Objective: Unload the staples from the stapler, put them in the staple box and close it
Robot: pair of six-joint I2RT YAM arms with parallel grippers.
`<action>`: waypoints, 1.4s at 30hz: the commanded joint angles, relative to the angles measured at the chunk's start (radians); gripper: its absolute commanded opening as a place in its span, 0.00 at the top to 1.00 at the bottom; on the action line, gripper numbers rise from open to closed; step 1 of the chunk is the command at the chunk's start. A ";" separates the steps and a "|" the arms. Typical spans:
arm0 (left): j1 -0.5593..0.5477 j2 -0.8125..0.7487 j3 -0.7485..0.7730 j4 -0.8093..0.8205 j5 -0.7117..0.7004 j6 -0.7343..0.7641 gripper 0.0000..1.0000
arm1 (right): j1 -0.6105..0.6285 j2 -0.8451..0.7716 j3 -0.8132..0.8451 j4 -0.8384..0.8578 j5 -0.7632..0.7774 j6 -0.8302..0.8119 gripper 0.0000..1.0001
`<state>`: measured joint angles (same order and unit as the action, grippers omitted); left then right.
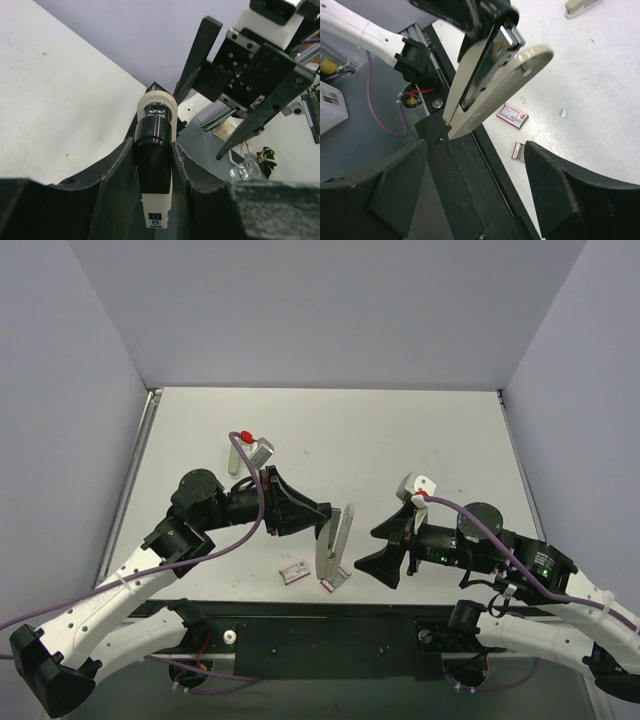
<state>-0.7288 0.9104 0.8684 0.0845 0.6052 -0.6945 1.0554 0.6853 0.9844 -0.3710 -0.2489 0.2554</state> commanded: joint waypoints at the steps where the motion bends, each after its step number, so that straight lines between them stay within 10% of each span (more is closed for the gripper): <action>1: 0.006 -0.070 -0.038 0.172 0.086 -0.073 1.00 | 0.005 0.051 0.121 0.061 -0.055 -0.044 0.27; 42: -0.003 -0.145 -0.140 0.055 0.332 0.099 1.00 | -0.167 0.431 0.292 -0.054 -0.627 -0.205 0.47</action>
<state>-0.7288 0.7883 0.7090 0.0891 0.9180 -0.5976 0.8780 1.0992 1.2709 -0.4320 -0.8288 0.0761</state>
